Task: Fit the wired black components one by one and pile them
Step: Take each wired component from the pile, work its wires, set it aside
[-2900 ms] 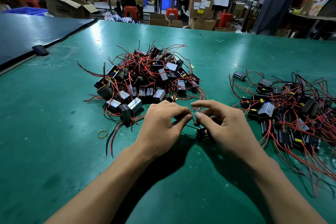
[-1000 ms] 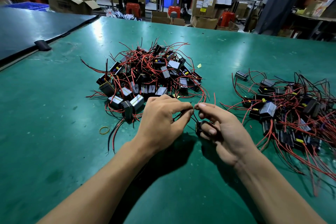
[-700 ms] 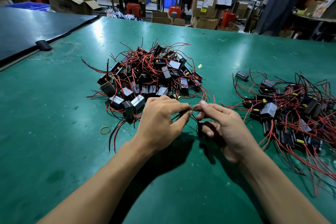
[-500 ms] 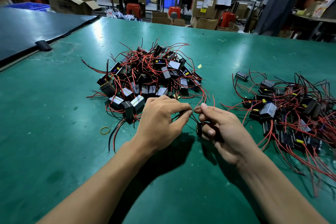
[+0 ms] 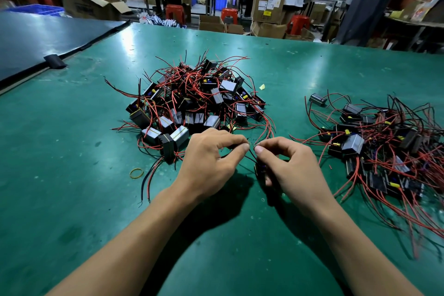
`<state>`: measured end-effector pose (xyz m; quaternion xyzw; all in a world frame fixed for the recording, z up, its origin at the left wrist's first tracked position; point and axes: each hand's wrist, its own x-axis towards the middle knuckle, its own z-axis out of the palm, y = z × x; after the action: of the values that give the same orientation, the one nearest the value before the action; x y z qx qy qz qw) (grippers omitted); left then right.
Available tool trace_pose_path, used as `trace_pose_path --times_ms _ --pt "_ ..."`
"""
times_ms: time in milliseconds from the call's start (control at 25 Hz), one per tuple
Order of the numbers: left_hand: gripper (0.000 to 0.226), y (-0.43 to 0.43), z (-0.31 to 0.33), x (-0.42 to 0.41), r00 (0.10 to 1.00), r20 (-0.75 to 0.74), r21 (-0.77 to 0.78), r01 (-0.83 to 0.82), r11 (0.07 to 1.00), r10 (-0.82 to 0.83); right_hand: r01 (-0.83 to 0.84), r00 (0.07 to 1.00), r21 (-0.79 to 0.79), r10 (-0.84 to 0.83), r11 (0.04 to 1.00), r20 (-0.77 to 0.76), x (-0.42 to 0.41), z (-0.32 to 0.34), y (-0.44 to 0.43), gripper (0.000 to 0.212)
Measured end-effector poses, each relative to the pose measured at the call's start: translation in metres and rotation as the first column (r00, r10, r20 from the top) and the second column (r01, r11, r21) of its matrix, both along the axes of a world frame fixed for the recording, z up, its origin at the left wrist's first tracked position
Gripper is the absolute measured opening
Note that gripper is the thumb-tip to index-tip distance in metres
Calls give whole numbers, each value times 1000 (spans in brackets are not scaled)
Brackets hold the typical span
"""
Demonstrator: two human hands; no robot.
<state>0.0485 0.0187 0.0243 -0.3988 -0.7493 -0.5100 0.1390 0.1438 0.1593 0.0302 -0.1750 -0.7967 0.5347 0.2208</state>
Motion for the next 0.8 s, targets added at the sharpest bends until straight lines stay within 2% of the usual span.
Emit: trace_pose_path --times_ms 80,160,240,360,440,520,600,680,720,800 --pt "13 -1 0 0 1000 23 7 -1 1000 1 24 1000 126 -22 992 -16 1 1 0 9" --pt "11 -1 1 -1 1000 1 -1 -7 1000 7 26 999 181 -21 983 -25 2 1 -3 11" --pt "10 -1 2 -1 999 -43 -6 -11 1000 11 19 998 128 -12 992 -55 2 0 -5 13" --pt "10 -1 3 -1 996 -87 -27 9 1000 -11 -3 992 -23 0 1000 -129 0 0 -6 6" --pt "12 -1 3 -2 995 -94 -41 24 999 -28 -3 988 14 5 1000 -153 0 0 -5 7" --pt "12 -1 2 -2 995 -98 -54 29 998 -35 23 987 121 -4 992 -160 0 1 -4 10" --pt "11 -1 0 -2 993 -116 -76 17 997 -26 46 993 172 -26 984 -119 0 0 -4 11" --pt "9 -2 1 0 984 -180 -119 -32 992 10 46 999 56 -44 997 -25 -2 1 -5 19" --pt "9 -2 1 2 974 -224 -137 -58 989 26 44 999 -93 -42 995 28 -3 3 -5 22" --pt "9 -1 3 5 960 -278 -145 -83 986 40 21 992 -410 33 912 123 -4 9 -5 18"
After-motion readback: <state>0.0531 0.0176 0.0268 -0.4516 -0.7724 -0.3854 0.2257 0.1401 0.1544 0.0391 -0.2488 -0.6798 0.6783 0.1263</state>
